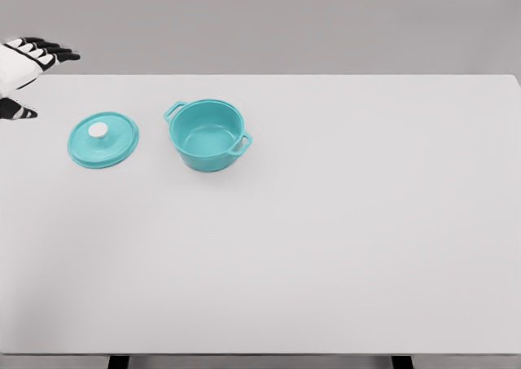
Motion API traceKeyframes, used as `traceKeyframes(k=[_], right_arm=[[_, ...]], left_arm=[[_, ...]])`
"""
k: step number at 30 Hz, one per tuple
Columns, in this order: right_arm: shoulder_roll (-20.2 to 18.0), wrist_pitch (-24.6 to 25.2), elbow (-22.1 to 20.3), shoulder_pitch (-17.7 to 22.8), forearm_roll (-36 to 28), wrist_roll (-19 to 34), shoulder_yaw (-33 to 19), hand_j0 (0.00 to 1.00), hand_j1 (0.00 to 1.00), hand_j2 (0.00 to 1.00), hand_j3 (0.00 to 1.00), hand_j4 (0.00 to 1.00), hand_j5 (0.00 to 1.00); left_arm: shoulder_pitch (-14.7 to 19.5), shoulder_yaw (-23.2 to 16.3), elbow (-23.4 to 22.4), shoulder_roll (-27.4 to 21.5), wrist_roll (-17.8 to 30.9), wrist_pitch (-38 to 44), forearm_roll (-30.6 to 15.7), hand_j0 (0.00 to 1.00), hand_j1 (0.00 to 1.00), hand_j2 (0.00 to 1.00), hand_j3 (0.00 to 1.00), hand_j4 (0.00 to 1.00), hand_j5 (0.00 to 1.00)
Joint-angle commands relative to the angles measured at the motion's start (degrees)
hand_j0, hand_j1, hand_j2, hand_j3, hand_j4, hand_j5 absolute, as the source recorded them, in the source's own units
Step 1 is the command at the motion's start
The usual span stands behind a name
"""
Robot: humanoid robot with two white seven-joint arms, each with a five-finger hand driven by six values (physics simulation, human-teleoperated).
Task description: Cover the pot with left arm
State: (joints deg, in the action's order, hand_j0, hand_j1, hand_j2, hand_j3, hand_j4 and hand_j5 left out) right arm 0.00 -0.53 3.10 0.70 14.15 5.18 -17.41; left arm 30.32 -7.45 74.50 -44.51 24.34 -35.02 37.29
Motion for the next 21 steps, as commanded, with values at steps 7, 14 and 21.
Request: traceKeyframes(k=[7,14,21], right_arm=[[0.00,0.00,0.06,0.00,0.00,0.01,0.00,1.00,1.00,1.00,1.00,1.00,1.00],[0.00,0.00,-0.03,0.00,0.00,0.01,0.00,1.00,1.00,1.00,1.00,1.00,1.00],[0.00,0.00,0.06,0.00,0.00,0.01,0.00,1.00,1.00,1.00,1.00,1.00,1.00]], left_arm=[[16.26,-24.72,-20.96,3.55,5.02,0.02,-9.69,1.00,1.00,1.00,1.00,1.00,1.00],[18.81,-26.74,-29.93,7.16,5.02,0.02,-10.13,0.95,0.95,0.95,0.95,0.95,0.95],[18.90,-26.74,-30.37,7.60,4.93,0.02,-10.13,0.85,0.85,0.85,0.85,0.85,0.85]])
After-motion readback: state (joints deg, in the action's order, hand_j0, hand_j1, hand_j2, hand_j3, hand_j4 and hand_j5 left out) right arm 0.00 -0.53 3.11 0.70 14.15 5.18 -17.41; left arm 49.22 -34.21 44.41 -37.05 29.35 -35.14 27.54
